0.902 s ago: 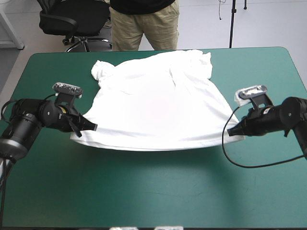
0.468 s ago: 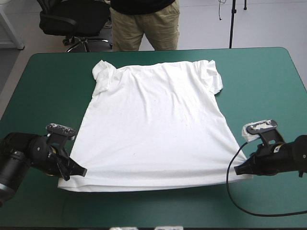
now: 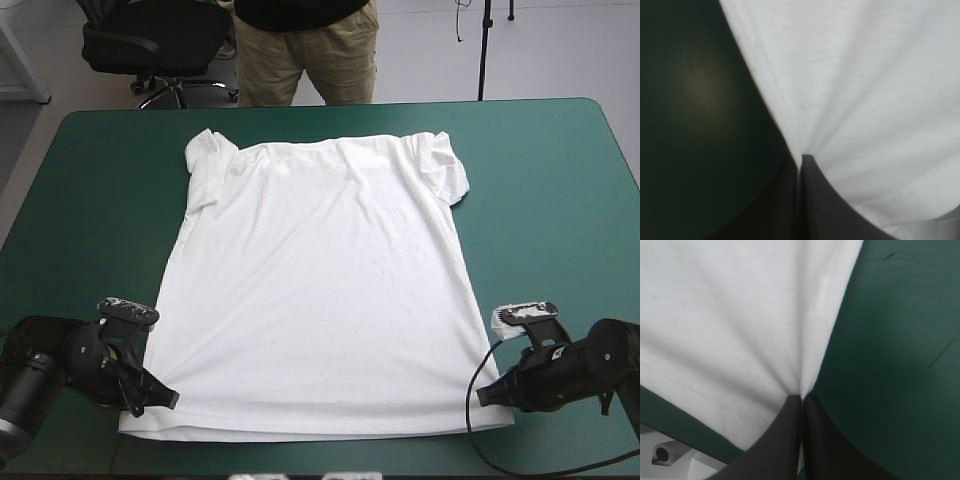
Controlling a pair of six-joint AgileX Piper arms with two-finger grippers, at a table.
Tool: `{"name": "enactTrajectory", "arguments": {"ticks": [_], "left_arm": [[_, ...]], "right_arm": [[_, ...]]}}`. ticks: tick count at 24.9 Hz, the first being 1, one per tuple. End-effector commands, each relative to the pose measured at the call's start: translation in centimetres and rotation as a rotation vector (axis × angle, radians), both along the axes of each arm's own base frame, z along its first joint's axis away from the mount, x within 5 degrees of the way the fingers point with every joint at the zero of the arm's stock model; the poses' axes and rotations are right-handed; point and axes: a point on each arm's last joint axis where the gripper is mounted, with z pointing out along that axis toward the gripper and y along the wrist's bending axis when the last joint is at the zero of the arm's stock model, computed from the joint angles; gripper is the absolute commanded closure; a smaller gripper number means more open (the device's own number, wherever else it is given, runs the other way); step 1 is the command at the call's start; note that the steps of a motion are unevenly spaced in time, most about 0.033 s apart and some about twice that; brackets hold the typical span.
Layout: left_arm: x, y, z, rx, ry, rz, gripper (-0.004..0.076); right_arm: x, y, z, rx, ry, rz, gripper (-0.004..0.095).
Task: Fold the cloth
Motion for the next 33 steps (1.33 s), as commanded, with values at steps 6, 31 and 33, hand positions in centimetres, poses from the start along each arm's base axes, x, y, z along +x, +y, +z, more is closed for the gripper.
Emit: {"name": "enactTrajectory", "arguments": {"ticks": [6,31,33], "left_arm": [[0.3,0.0,0.4,-0.009,-0.047,0.005,0.0737],[16.1,1.7,6.3,-0.105,-0.416,0.293,0.0283],[18.9,2.6,6.0,-0.137,-0.409,0.33,0.0291]], "right_arm": [[0.2,0.0,0.4,0.016,-0.043,-0.008,0.091],[6.1,0.6,9.9,0.076,-0.418,0.028,0.0503],[6.9,0.7,9.6,0.081,-0.42,0.026,0.0503]]}}
